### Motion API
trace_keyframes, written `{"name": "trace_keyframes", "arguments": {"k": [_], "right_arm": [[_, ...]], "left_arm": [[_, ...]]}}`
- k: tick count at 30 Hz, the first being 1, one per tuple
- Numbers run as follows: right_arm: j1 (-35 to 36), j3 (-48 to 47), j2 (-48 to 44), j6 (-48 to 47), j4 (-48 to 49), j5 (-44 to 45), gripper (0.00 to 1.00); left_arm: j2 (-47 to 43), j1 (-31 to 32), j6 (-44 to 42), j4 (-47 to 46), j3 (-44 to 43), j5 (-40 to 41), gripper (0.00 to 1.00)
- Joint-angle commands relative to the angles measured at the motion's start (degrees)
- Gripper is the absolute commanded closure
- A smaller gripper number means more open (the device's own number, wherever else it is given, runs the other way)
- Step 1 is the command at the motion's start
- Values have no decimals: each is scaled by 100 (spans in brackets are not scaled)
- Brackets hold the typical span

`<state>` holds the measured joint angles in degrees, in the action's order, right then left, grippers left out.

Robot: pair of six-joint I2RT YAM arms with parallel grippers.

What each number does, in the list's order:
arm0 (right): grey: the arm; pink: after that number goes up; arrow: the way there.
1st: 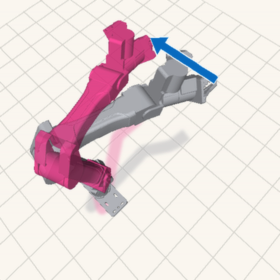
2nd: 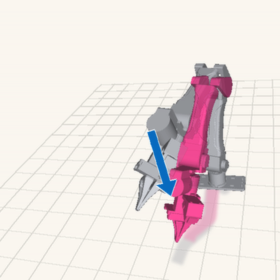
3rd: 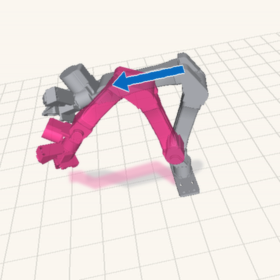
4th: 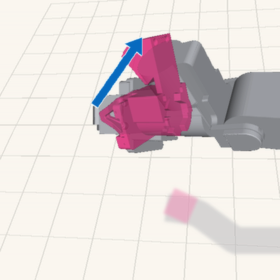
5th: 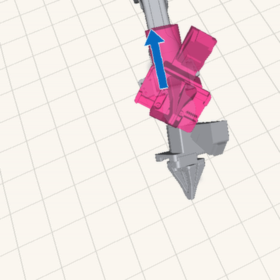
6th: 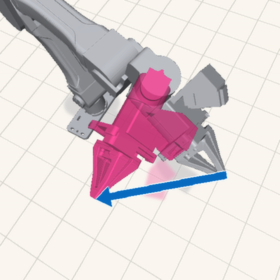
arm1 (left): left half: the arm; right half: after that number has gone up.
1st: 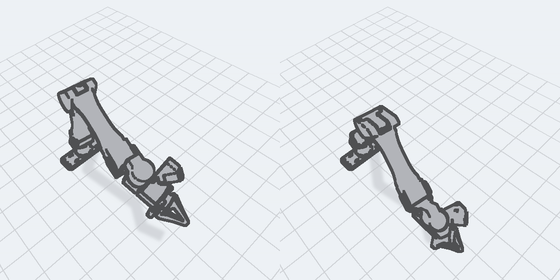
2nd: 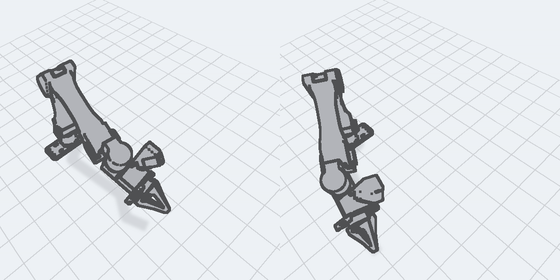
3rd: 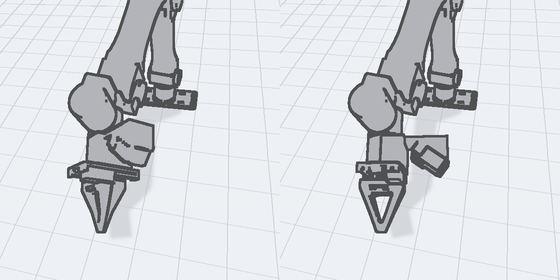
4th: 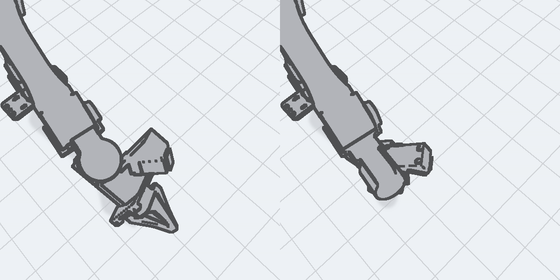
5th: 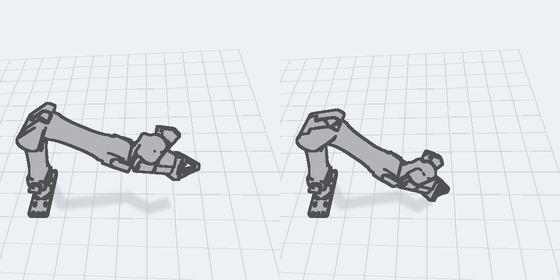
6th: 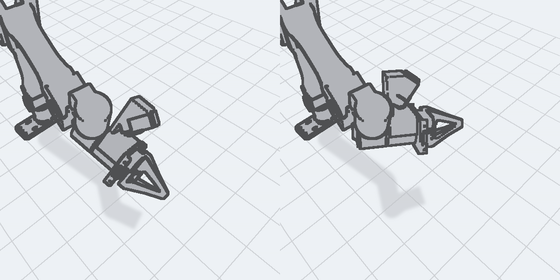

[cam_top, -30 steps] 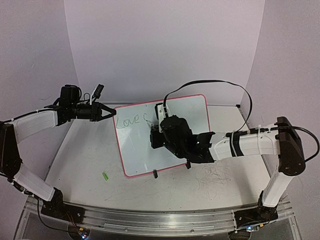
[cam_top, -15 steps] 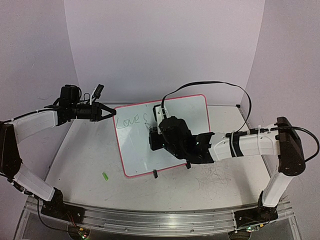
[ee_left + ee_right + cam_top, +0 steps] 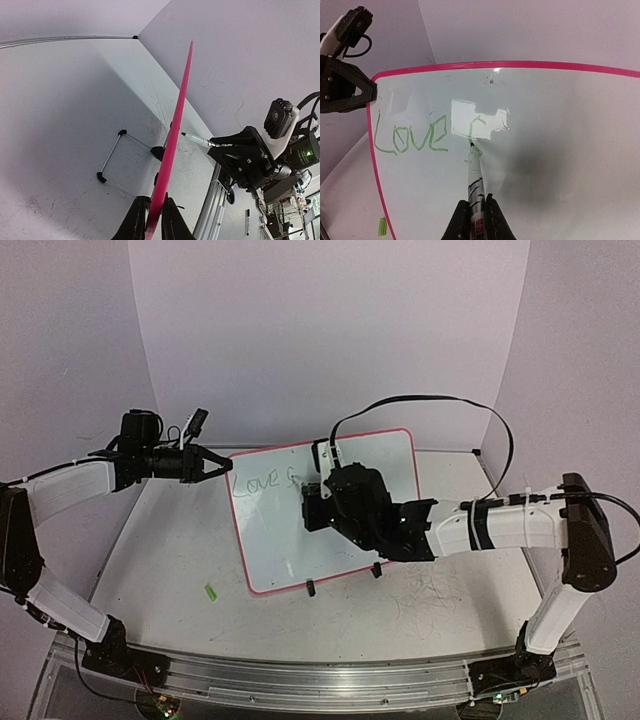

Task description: Write a sentence on the whiteboard

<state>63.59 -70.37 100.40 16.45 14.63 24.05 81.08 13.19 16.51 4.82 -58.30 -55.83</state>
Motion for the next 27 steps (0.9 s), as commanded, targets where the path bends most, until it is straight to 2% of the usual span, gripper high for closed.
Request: {"name": "trace_keyframes", "arguments": {"k": [1,27], "right_arm": [[-70,-30,-161,-63,206,108,100],[-143,163,-40,232,-91,-18,100]], "left_arm": [[-113,42,-61,-254,35,-187,87],[-124,41,-60,-253,23,-202,87]]}}
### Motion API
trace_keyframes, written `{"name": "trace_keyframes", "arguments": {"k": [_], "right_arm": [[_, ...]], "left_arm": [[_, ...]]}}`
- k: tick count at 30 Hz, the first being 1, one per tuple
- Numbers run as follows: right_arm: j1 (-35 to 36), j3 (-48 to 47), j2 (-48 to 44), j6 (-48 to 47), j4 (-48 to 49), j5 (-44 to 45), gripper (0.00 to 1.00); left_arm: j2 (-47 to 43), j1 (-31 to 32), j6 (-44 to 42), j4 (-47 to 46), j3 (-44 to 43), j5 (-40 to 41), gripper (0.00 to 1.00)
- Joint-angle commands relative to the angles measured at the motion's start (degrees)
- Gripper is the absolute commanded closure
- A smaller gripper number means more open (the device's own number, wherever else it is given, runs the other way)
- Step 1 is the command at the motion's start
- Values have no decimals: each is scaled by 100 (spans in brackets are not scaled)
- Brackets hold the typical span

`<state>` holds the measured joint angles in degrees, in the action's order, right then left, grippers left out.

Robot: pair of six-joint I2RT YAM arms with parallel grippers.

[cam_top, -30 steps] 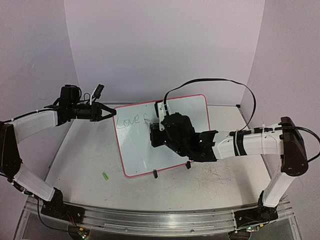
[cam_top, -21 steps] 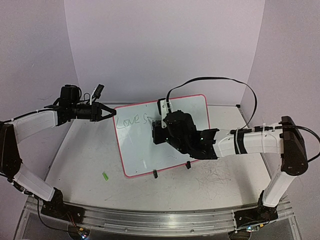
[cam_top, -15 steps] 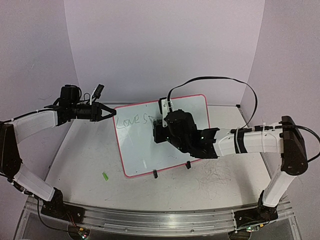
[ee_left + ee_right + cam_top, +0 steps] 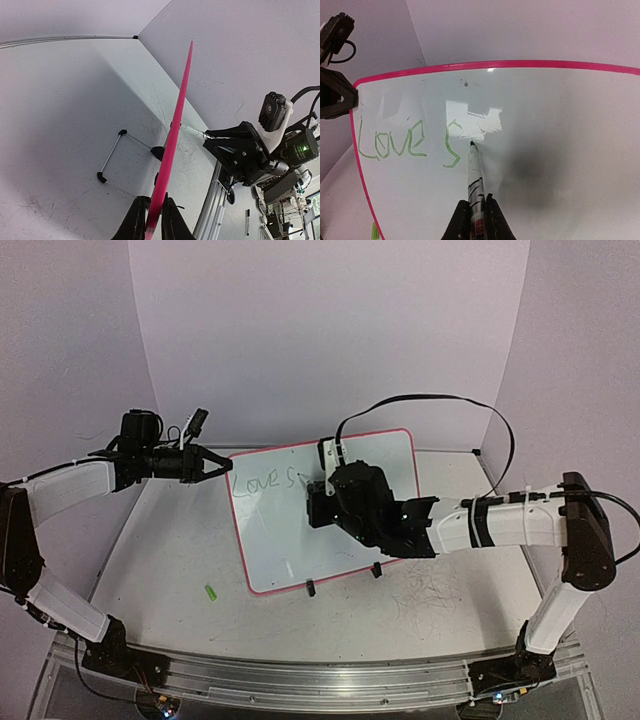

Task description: Write a sentence on the whiteboard

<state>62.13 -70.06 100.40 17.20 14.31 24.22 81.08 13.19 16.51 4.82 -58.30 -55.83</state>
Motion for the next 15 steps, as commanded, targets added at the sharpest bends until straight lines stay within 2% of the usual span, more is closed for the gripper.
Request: {"name": "trace_keyframes", "arguments": {"k": [1,15], "right_arm": [[13,157,-49,170,-69,-45,100],[6,204,-222,253,-132,410,100]], "left_arm": [[-126,43,-60,-256,25,-203,87],[-135,43,-61,-253,50,-207,87]]}}
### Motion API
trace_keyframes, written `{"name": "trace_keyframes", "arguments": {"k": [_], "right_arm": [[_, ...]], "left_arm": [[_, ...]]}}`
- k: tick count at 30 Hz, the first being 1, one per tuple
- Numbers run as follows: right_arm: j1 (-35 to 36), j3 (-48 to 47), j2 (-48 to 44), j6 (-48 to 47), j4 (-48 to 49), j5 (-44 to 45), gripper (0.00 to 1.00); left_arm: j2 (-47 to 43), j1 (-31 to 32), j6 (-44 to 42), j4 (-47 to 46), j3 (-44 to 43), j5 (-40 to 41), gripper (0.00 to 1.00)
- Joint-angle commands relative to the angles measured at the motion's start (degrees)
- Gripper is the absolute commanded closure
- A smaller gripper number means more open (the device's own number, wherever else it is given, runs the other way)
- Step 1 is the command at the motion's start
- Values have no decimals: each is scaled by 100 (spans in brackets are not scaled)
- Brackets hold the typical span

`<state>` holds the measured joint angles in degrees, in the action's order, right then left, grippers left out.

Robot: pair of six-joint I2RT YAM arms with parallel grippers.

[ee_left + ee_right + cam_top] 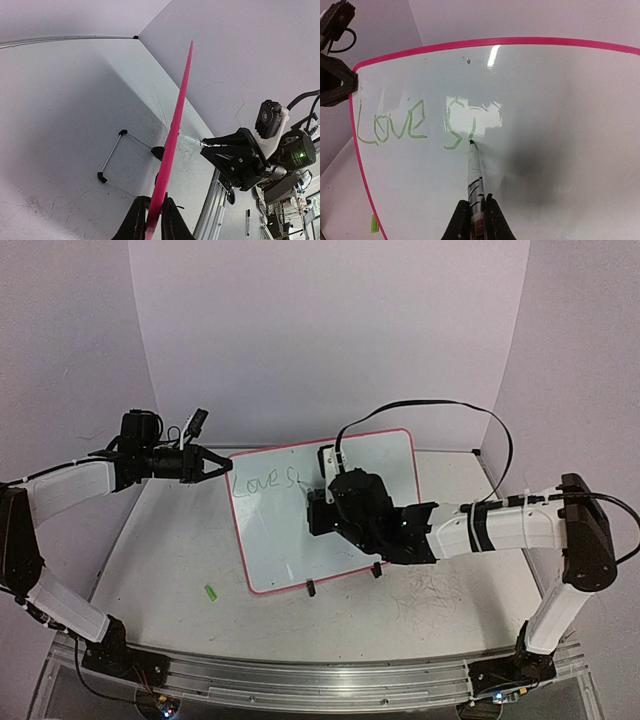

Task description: Write a sentence on the whiteboard

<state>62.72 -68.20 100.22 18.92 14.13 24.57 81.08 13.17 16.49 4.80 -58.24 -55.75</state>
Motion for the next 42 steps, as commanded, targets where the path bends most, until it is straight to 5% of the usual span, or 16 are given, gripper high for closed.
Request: {"name": "trace_keyframes", "arguments": {"k": [1,27,42], "right_arm": [[-59,6,-202,89,-119,396,100],[-200,-465,111,-80,-111,463,100],[-72,49,-52,236,-240,272,100]], "left_arm": [[-136,45,-58,-252,46,-220,87],[-127,42,-67,-257,47,-228,87],[-145,45,-67,-253,44,-218,87]]}}
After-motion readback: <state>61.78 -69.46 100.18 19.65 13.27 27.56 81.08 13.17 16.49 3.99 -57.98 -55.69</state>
